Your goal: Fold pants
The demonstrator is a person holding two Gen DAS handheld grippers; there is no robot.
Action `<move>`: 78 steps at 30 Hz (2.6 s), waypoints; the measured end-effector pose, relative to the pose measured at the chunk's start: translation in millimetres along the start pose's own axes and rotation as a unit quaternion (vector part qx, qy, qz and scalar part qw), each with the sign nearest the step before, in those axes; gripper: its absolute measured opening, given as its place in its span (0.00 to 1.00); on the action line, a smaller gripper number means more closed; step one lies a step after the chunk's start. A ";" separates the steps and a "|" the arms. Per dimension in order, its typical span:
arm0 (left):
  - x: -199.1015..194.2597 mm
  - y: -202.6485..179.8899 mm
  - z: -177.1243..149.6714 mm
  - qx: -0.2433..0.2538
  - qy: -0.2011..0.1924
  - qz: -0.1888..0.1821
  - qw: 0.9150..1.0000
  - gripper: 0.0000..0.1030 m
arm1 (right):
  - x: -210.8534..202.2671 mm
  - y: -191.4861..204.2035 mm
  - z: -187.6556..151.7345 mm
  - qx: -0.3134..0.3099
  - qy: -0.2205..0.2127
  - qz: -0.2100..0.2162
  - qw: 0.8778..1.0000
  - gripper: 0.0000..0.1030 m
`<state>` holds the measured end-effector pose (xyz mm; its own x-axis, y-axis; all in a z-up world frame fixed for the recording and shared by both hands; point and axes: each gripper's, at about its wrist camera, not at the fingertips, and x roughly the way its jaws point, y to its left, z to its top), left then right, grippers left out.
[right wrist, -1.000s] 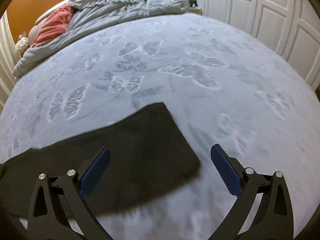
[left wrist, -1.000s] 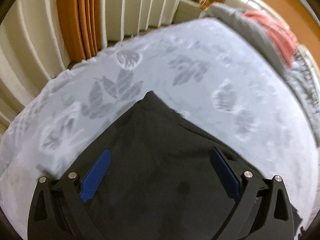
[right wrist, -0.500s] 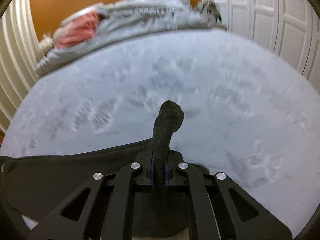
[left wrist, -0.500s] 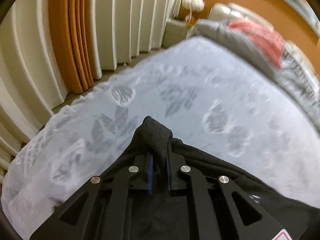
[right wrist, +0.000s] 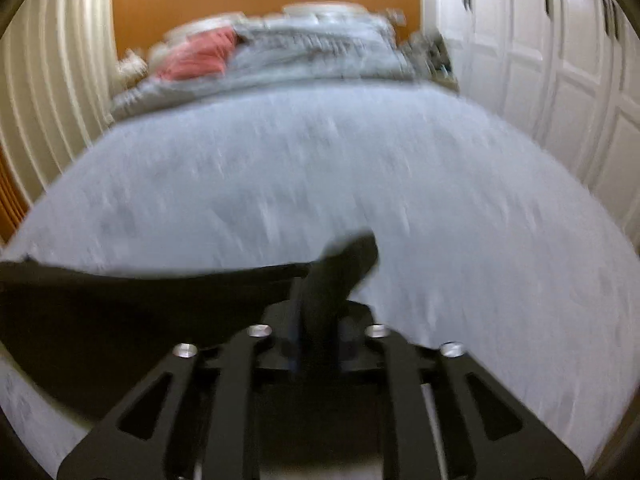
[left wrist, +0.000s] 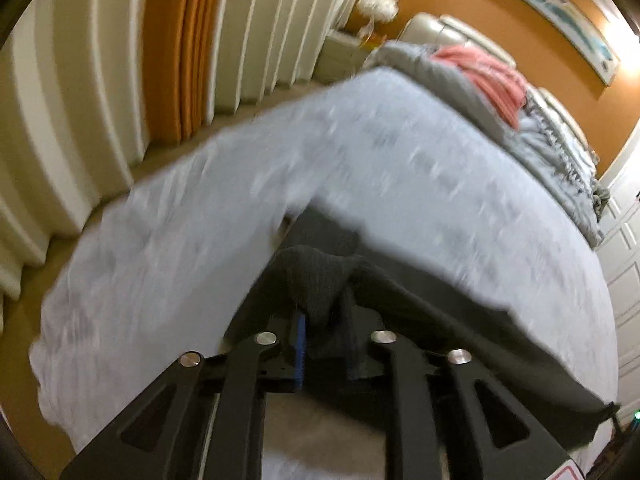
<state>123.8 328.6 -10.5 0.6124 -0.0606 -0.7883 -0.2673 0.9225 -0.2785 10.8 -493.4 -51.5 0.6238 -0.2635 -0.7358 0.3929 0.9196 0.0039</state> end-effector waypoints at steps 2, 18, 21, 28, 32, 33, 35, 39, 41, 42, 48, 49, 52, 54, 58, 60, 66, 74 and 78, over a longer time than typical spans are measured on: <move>-1.3 16.6 -23.7 -0.043 0.015 0.009 0.999 0.27 | -7.4 -10.5 -14.0 0.020 0.011 -0.022 1.000 0.51; 32.5 15.6 -53.7 -0.281 0.065 -0.118 0.950 0.70 | -52.8 43.9 -23.2 0.150 0.005 0.042 0.988 0.80; 40.3 21.8 -44.8 -0.289 0.077 -0.158 0.941 0.39 | -48.6 22.7 -24.7 0.190 0.014 0.020 0.981 0.80; 36.6 19.0 -25.0 -0.271 0.040 -0.202 0.940 0.01 | -26.4 -5.8 -22.1 0.266 0.035 0.027 0.963 0.60; 31.5 7.4 -19.9 -0.247 0.026 -0.196 0.949 0.01 | 15.0 -0.3 -21.7 0.246 0.090 0.010 0.965 0.27; 29.5 5.5 -18.4 -0.240 0.020 -0.195 0.951 0.01 | 20.6 -1.3 -21.2 0.257 0.096 0.030 0.961 0.08; 16.0 -1.1 -14.1 -0.219 -0.007 -0.198 0.955 0.00 | -8.4 -4.4 -10.7 0.287 0.027 0.082 0.954 0.02; 2.2 7.9 -9.8 -0.198 -0.029 -0.185 0.962 0.00 | -68.5 0.4 2.3 0.252 -0.086 0.124 0.956 0.02; 16.4 15.2 -13.2 -0.201 -0.001 -0.141 0.969 0.00 | -20.6 -9.6 -19.4 0.271 0.038 0.073 0.959 0.02; 24.8 19.1 -15.8 -0.207 0.017 -0.127 0.970 0.00 | 10.3 -16.1 -38.2 0.288 0.113 0.060 0.949 0.02; 50.2 29.6 -23.3 -0.218 0.065 -0.079 0.970 0.01 | 17.0 -24.3 -46.1 0.293 0.136 0.074 0.944 0.07; 51.8 29.5 -23.5 -0.221 0.069 -0.077 0.970 0.01 | 17.3 -24.8 -47.4 0.297 0.138 0.076 0.942 0.07; 56.4 30.1 -26.0 -0.221 0.074 -0.067 0.970 0.01 | 13.1 -33.0 -45.9 0.324 0.120 0.052 0.937 0.15; 57.4 28.1 -26.9 -0.219 0.075 -0.060 0.971 0.01 | 1.1 -44.5 -47.1 0.323 0.091 0.009 0.942 0.43; 58.9 24.7 -29.6 -0.206 0.078 -0.042 0.975 0.01 | -1.2 -41.4 -24.1 0.251 0.031 -0.059 0.966 0.73; 58.5 25.2 -31.3 -0.199 0.078 -0.034 0.976 0.01 | 11.9 -34.1 -16.4 0.207 0.036 -0.070 0.975 0.85; 63.6 21.8 -32.4 -0.177 0.083 -0.007 0.981 0.03 | 17.6 -25.8 2.9 0.184 0.040 0.004 0.982 0.13; 68.0 15.9 -34.9 -0.153 0.091 0.024 0.984 0.07 | 12.1 -89.6 -26.0 0.284 0.057 -0.053 0.956 0.43; 67.3 16.5 -35.2 -0.166 0.092 0.027 0.981 0.07 | 6.0 -92.9 -33.8 0.294 0.056 -0.020 0.954 0.66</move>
<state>134.4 326.3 -87.5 0.4533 -0.1114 -0.8844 -0.5429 0.7524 -0.3730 -44.8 -570.6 -79.1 0.5371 -0.2321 -0.8109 0.7464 0.5785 0.3288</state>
